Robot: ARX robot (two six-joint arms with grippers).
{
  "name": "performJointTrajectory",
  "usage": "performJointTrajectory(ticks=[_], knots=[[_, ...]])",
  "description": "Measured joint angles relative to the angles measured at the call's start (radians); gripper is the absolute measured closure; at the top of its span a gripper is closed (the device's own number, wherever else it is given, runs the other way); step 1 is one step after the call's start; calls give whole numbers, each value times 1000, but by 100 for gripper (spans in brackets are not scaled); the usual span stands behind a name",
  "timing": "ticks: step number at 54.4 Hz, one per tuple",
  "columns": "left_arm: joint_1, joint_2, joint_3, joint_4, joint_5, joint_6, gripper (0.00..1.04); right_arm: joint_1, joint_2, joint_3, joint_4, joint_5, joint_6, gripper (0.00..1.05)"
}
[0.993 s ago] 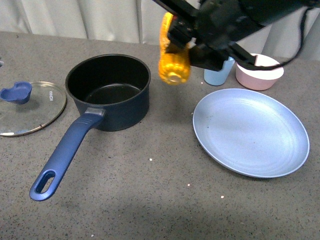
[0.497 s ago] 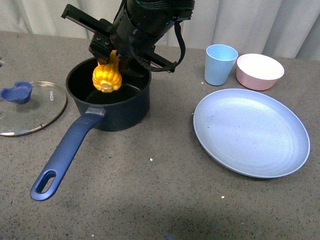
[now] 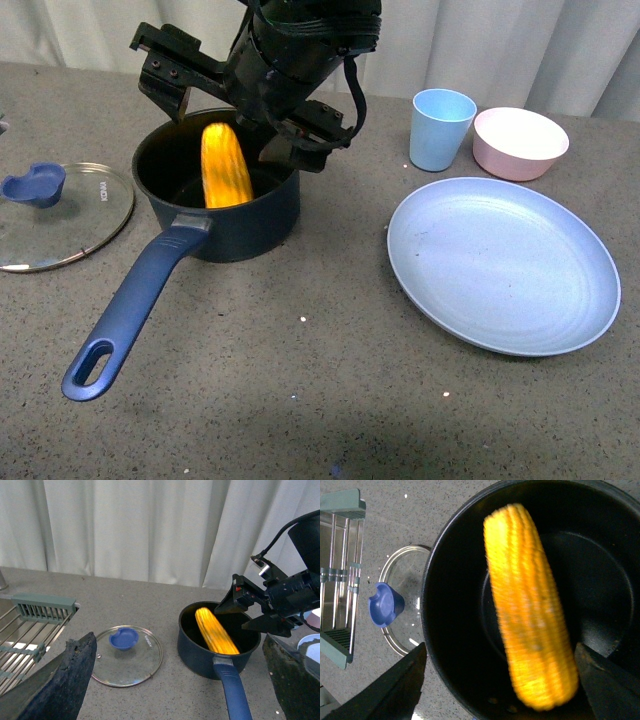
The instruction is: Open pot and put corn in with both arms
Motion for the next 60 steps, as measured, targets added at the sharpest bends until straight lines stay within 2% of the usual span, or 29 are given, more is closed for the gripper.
performJointTrajectory(ticks=[3,12,16,19,28,29,30,31,32,35,38,41,44,54,56,60], knots=[[0,0,0,0,0,0,6,-5,-24,-33,23,18,-7,7],[0,0,0,0,0,0,6,-35,-214,-228,177,187,-110,9],[0,0,0,0,0,0,6,-55,-380,-395,306,321,-238,9],[0,0,0,0,0,0,6,-73,-481,-510,375,373,-312,9],[0,0,0,0,0,0,6,-143,-738,-861,540,443,-472,9],[0,0,0,0,0,0,6,-147,-757,-903,604,479,-497,12],[0,0,0,0,0,0,6,-161,-787,-975,731,537,-540,17],[0,0,0,0,0,0,6,-166,-797,-999,772,552,-554,19],[0,0,0,0,2,0,6,-185,-836,-1075,886,563,-592,24],[0,0,0,0,0,0,6,-232,-923,-1197,1022,533,-628,33],[0,0,0,0,-1,0,6,-278,-1015,-1296,1083,517,-653,42],[0,0,0,0,-2,0,6,-312,-1088,-1364,1094,502,-668,51],[0,0,0,0,1,0,6,-345,-1159,-1435,1092,459,-680,65],[0,0,0,0,0,0,6,-412,-1280,-1536,1051,389,-691,99],[0,-1,0,0,0,0,6,-421,-1304,-1548,1043,379,-694,104],[0,-1,0,0,-1,0,6,-438,-1354,-1569,1020,356,-695,104]])
